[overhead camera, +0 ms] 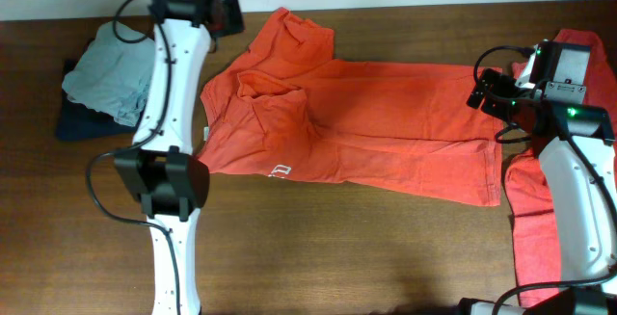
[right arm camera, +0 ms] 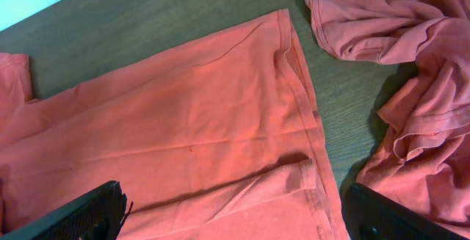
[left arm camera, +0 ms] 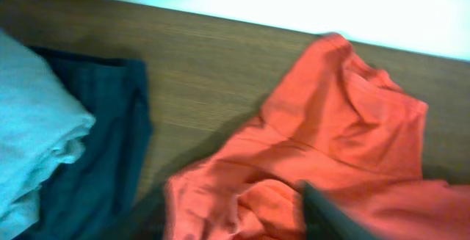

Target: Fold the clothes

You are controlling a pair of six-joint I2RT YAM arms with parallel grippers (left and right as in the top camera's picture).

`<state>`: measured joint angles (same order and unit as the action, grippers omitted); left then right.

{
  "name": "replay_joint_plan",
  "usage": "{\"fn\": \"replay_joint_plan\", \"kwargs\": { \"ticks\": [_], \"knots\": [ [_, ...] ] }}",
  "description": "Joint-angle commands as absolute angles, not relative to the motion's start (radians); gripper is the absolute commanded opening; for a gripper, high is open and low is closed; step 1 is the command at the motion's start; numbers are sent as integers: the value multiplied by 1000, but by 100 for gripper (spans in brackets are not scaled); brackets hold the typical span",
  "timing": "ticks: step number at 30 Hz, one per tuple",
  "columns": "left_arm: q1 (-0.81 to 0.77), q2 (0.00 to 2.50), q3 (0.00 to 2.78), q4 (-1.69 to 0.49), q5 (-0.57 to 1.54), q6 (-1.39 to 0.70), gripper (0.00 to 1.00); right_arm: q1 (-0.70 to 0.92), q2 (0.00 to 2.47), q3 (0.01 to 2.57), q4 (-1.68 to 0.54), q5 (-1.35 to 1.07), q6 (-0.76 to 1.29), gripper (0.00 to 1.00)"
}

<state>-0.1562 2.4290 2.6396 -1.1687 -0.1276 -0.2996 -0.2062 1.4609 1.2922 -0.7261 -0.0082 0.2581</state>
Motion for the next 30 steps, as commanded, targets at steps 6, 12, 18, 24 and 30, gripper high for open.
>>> {"fn": "replay_joint_plan", "kwargs": {
  "ticks": [6, 12, 18, 24, 30],
  "knots": [
    [-107, 2427, 2654, -1224, -127, -302, 99, -210, 1466, 1295, -677, -86, 274, 99],
    [-109, 2427, 2654, -1225, -127, -302, 99, -141, 1497, 1295, -697, -397, 105, 76],
    [-109, 2427, 2654, -1225, -127, -302, 99, 96, 1618, 1294, -710, -395, -33, 14],
    [-109, 2427, 2654, -1225, -127, -302, 99, 305, 1790, 1295, -696, -299, -38, 4],
    [-109, 2427, 2654, -1225, -127, -302, 99, 409, 1902, 1295, -694, -302, -38, 4]
  ]
}}
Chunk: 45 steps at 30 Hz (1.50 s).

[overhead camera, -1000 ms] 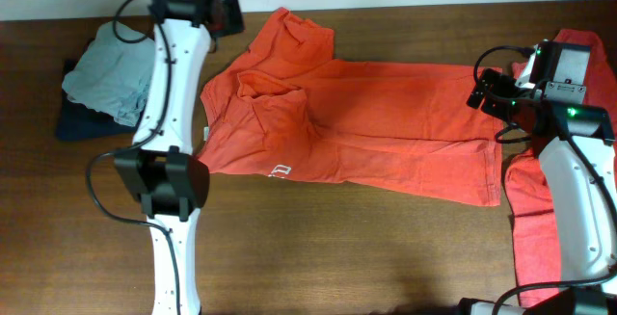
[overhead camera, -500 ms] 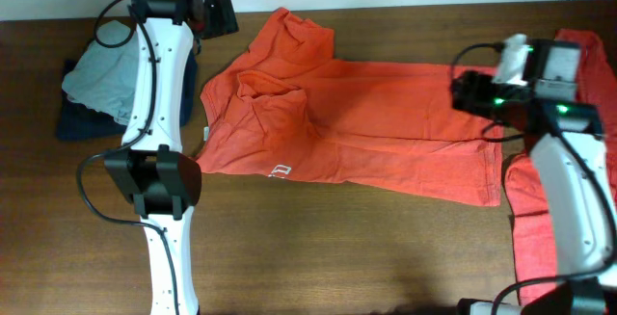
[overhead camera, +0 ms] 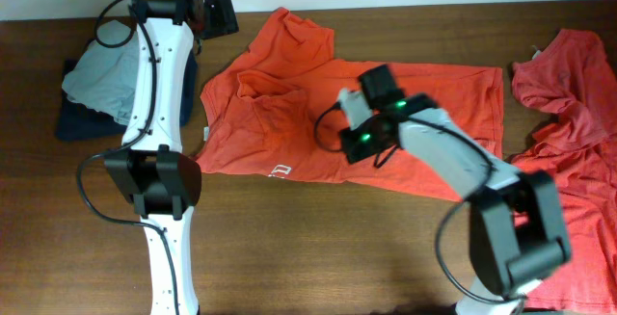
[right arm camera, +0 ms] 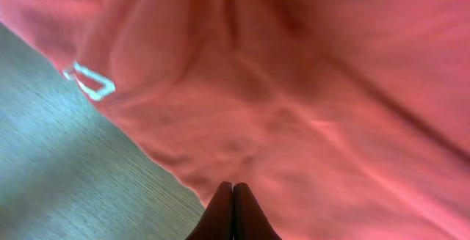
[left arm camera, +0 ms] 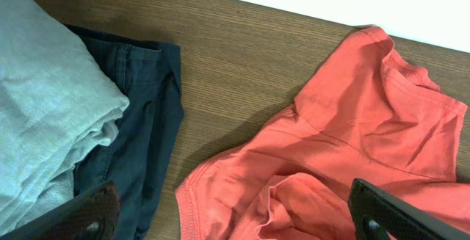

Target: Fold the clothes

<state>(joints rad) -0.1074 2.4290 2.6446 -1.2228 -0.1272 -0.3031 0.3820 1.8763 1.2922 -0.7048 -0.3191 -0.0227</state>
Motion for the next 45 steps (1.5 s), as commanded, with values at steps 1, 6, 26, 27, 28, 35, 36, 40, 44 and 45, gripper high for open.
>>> {"fn": "replay_joint_plan", "kwargs": {
  "ticks": [1, 6, 26, 27, 28, 35, 36, 40, 44, 45],
  "knots": [
    [-109, 2427, 2653, -1224, -127, -302, 99, 415, 1912, 1295, -678, -301, -38, 4],
    [-109, 2427, 2653, -1225, -127, -302, 99, 418, 1954, 1295, -604, -274, 7, 4],
    [-109, 2427, 2653, -1224, -127, -302, 99, 390, 1991, 1295, -477, -88, 113, 4],
    [-109, 2427, 2654, -1225, -127, -302, 99, 383, 1991, 1295, -477, -90, 115, 4],
    [-109, 2427, 2653, -1225, -127, -302, 99, 377, 1992, 1295, -478, -93, 120, 4],
    [-109, 2427, 2654, -1225, -127, -302, 99, 345, 1991, 1311, -494, -99, 139, 4],
    [-109, 2427, 2653, -1225, -127, -302, 99, 338, 1991, 1323, -501, -100, 136, 4],
    [-109, 2427, 2653, -1224, -127, -302, 99, 316, 1991, 1390, -574, -126, 109, 4],
    [-109, 2427, 2653, -1225, -127, -302, 99, 320, 1991, 1456, -698, -139, -10, 5],
    [-109, 2427, 2653, -1224, -127, -302, 99, 321, 1991, 1475, -734, -126, -56, 5]
  ]
}}
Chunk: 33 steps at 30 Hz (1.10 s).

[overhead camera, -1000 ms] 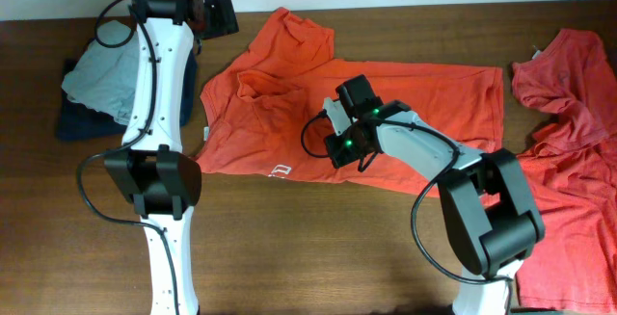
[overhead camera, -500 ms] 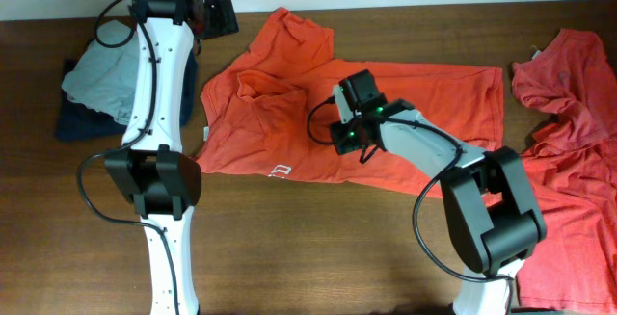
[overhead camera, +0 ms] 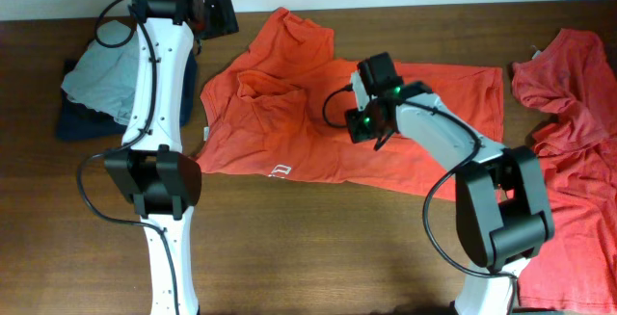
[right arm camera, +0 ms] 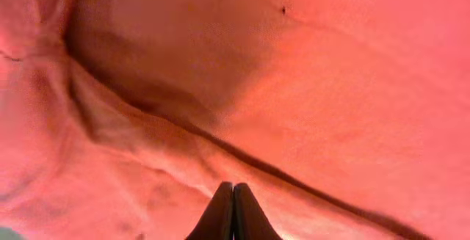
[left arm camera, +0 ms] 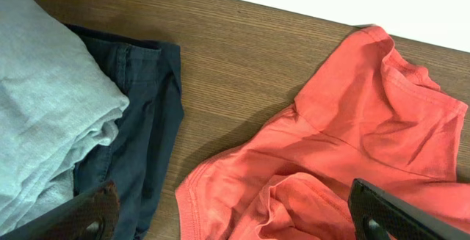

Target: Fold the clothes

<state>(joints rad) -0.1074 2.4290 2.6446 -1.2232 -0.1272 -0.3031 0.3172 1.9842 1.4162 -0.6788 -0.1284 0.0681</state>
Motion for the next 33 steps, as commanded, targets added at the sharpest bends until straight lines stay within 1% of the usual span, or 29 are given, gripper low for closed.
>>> {"fn": "replay_joint_plan", "kwargs": {
  "ticks": [1, 2, 6, 10, 17, 28, 33],
  "knots": [
    [-109, 2427, 2653, -1225, -127, -302, 99, 321, 1991, 1489, -758, -114, -81, 5],
    [-109, 2427, 2653, -1225, -127, -302, 99, 320, 1991, 1497, -772, -110, -102, 5],
    [-109, 2427, 2654, -1225, -127, -302, 99, 322, 1992, 1493, -790, -111, -207, 18],
    [-109, 2427, 2653, -1225, -127, -302, 99, 322, 1993, 1477, -806, -111, -321, 23],
    [-109, 2427, 2653, -1225, -127, -302, 99, 323, 1996, 1477, -809, -127, -414, 24],
    [-109, 2427, 2653, -1225, -127, -302, 99, 374, 2065, 1477, -787, -149, -449, 23],
    [-109, 2427, 2653, -1225, -127, -302, 99, 380, 2084, 1477, -751, -146, -447, 25]
  ]
}}
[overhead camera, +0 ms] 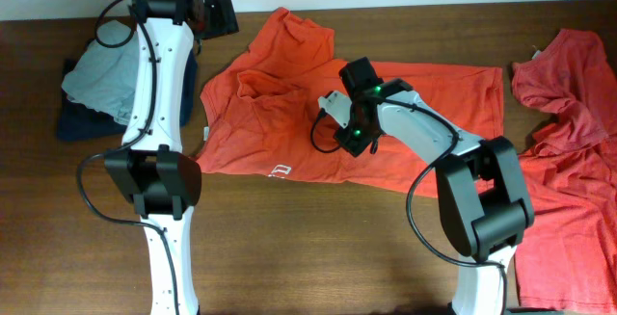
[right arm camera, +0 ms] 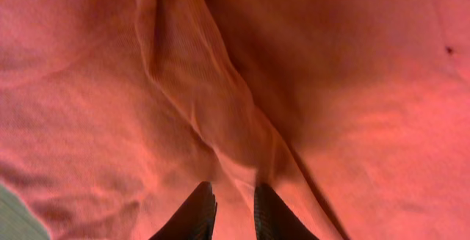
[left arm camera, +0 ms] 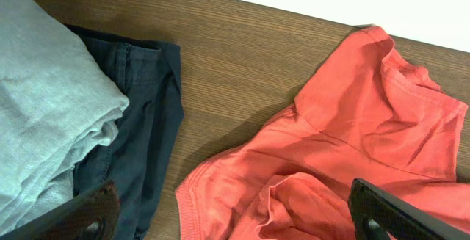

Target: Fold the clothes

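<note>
An orange T-shirt (overhead camera: 424,113) lies spread across the table, with a crumpled fold (overhead camera: 284,113) near its left-middle. My right gripper (overhead camera: 339,134) is low over the shirt just right of that fold. In the right wrist view its fingers (right arm camera: 202,203) stand a narrow way open, with a ridge of orange cloth (right arm camera: 191,86) running in between them. My left gripper (overhead camera: 227,14) is at the table's back edge beside the shirt's upper left sleeve (left arm camera: 382,100). It is wide open (left arm camera: 235,229) and holds nothing.
A folded grey garment (overhead camera: 106,69) lies on a dark blue one (overhead camera: 72,122) at the back left. A heap of salmon-red clothes (overhead camera: 569,161) fills the right side. The left arm (overhead camera: 159,113) stretches along the shirt's left edge.
My right gripper has moved a little left and nearer the crumpled fold, and its fingers, then pressed together, now stand slightly apart astride a ridge of cloth. The left arm has not moved.
My right gripper was wide open by the shirt's right hem. Then it was shut over the shirt's lower middle, then shut higher up on the shirt's middle. Now it is slightly open by the crumpled fold. The left gripper has stayed open at the back left.
</note>
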You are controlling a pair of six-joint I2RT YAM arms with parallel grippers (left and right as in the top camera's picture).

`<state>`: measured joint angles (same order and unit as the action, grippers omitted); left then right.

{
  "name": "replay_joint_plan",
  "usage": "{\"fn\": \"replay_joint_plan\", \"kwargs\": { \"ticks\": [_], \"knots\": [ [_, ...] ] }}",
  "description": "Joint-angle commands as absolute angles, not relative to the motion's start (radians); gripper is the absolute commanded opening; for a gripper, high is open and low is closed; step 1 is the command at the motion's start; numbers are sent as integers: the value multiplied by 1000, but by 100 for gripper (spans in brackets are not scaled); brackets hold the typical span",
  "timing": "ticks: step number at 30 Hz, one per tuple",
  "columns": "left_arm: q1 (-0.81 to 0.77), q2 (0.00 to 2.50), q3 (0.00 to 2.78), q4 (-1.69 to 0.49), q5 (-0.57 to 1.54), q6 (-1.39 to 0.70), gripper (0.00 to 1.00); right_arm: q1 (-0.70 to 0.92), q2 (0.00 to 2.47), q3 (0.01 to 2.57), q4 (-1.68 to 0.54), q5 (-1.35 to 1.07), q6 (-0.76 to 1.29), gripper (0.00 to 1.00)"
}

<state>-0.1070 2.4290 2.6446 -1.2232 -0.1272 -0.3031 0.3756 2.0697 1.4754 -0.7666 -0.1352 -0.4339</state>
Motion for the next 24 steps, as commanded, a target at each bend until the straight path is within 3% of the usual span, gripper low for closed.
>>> {"fn": "replay_joint_plan", "kwargs": {
  "ticks": [1, 3, 9, 14, 15, 21, 24],
  "knots": [
    [-109, 2427, 2653, -1224, -127, -302, 99, 379, 2084, 1477, -746, -146, -444, 27],
    [-109, 2427, 2654, -1225, -127, -302, 99, 379, 2084, 1477, -735, -146, -444, 29],
    [-109, 2427, 2653, -1225, -127, -302, 99, 379, 2084, 1477, -725, -145, -444, 56],
    [-109, 2427, 2653, -1225, -127, -302, 99, 379, 2084, 1477, -726, -134, -432, 57],
    [-109, 2427, 2653, -1225, -127, -302, 99, 379, 2084, 1477, -726, -134, -429, 56],
    [-109, 2427, 2653, -1225, -127, -302, 99, 379, 2084, 1477, -725, -134, -429, 25],
    [-109, 2427, 2653, -1225, -127, -302, 99, 379, 2084, 1477, -725, -134, -429, 18]
  ]
}}
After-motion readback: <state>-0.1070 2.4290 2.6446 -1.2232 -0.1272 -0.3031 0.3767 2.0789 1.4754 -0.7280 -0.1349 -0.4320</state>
